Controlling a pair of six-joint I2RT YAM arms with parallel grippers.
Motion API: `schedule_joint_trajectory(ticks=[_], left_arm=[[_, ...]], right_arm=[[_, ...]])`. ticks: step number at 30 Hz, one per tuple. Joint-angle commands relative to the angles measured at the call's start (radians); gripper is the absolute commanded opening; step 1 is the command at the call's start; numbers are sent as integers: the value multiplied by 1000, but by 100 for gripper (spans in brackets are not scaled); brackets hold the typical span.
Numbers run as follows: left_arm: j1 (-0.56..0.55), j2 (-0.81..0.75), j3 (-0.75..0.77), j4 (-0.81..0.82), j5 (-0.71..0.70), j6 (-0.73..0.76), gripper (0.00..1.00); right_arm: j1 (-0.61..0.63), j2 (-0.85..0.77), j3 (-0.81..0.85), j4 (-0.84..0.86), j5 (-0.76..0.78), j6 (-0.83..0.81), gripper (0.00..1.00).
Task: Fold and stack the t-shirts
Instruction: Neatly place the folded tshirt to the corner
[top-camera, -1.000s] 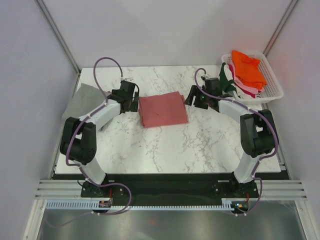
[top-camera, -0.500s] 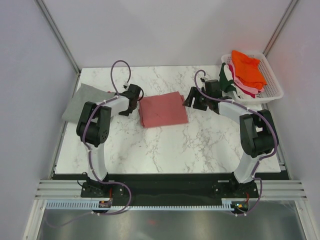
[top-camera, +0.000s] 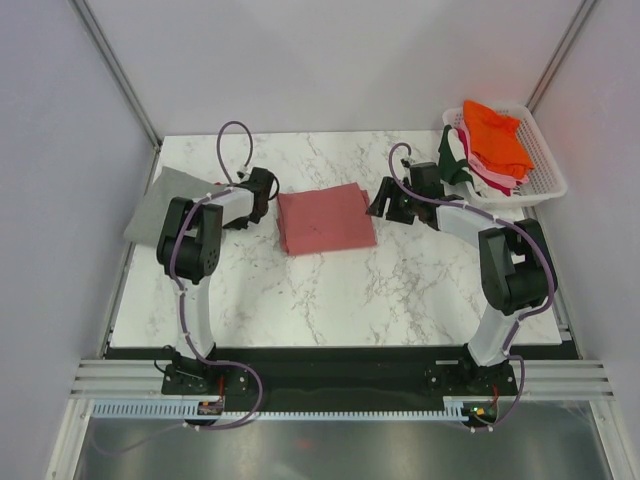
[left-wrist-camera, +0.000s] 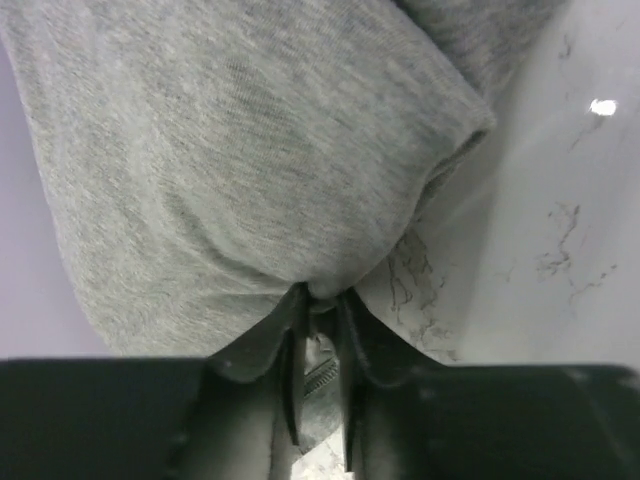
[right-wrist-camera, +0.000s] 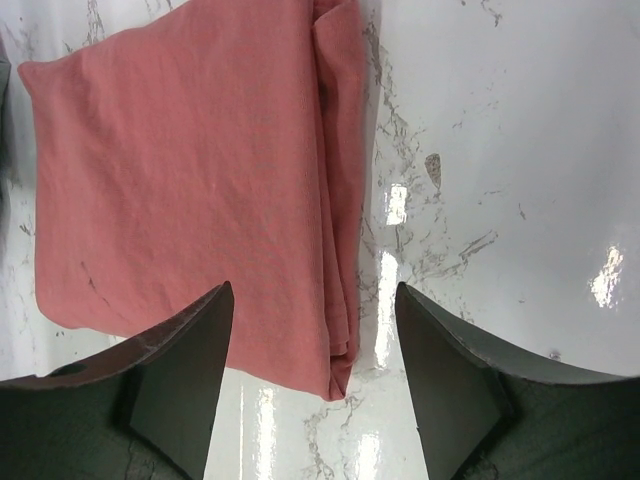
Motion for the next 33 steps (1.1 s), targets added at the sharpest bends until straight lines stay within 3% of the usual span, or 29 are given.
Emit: schedule_joint_trajectory(ticks=[1,3,13,24,26,27,30,31,33], left_arm=[[18,11,33,-59,12,-55,21],[18,7,44,-67,64,-74,2],[6,31,148,-143,236,-175,2],[-49,139,371,-234,385,-287,2],[-51,157,435,-258,407,-301,16],[-49,159,435,-258,411,-304,16],[-54,102,418,-258,410,-325,51],[-55,81,391,-252,413,-336,56],[-60,10,360,-218,413,-336,56]], right_arm=[[-2,-12,-5,43,-1,7,73],[-2,-15,-7,43,7,7,73],[-4,-10,-8,45,19,5,73],[-4,-6,-7,43,27,1,73],[-5,-6,-8,45,27,-1,73],[-5,-6,-7,45,27,-1,73],[-5,-4,-8,46,27,-2,74],[-5,0,-8,46,27,-2,74],[-5,8,-5,48,27,-2,74]])
